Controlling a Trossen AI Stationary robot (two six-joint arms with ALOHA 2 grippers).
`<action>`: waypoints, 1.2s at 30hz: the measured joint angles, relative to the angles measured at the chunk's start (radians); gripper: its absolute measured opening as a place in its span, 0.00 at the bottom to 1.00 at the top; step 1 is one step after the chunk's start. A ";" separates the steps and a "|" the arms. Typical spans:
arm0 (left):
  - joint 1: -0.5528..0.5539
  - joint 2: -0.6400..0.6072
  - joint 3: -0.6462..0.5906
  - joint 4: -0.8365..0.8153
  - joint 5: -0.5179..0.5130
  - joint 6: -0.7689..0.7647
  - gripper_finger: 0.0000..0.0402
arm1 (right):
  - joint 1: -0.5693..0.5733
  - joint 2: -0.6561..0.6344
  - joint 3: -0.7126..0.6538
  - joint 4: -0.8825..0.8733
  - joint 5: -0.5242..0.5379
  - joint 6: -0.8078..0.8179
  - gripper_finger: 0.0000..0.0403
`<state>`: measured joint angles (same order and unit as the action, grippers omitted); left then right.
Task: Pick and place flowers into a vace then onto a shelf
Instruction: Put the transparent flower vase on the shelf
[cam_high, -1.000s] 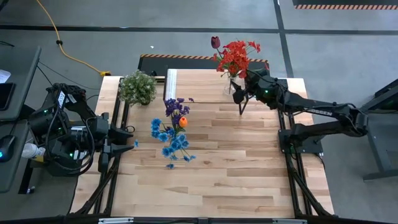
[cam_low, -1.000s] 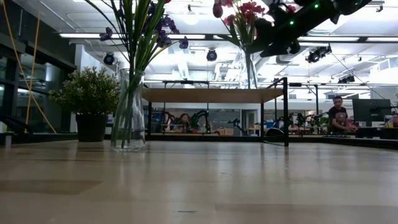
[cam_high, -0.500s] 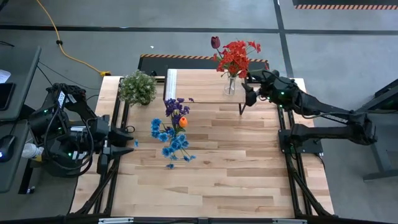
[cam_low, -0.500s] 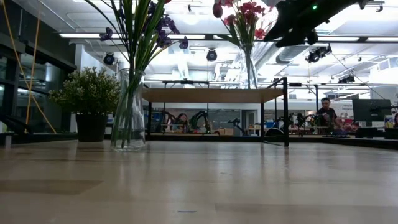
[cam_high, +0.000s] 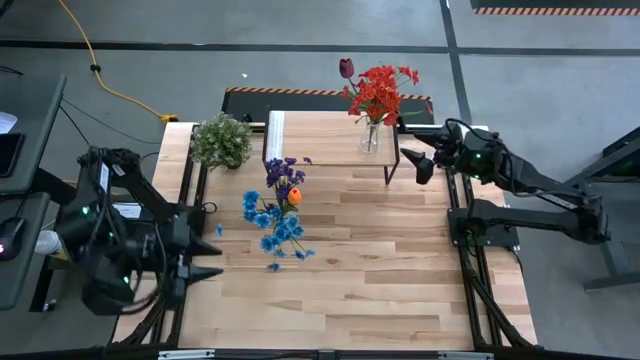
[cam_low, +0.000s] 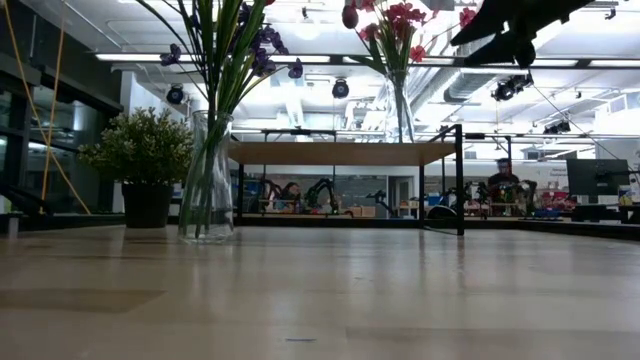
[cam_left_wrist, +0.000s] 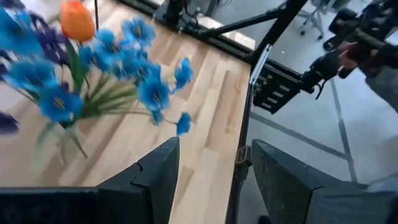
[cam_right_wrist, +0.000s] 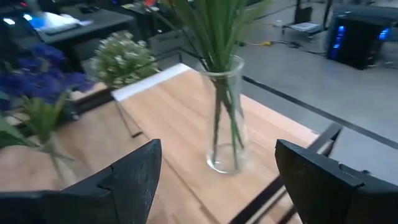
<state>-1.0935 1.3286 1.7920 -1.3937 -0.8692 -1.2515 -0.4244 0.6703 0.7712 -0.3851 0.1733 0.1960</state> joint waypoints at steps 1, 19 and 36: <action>0.000 0.013 0.000 0.000 0.003 -0.020 0.58 | 0.000 -0.007 0.000 0.000 -0.008 0.008 0.75; 0.000 0.248 -0.113 -0.176 0.028 -0.484 0.58 | 0.000 -0.038 -0.002 0.001 -0.259 0.094 0.75; 0.010 0.260 -0.622 0.077 0.053 -1.029 0.58 | 0.000 -0.138 -0.002 0.004 -0.302 0.103 0.75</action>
<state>-1.0835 1.5890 1.1697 -1.3169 -0.8163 -2.2806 -0.4244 0.5324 0.7692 -0.3809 -0.1287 0.2992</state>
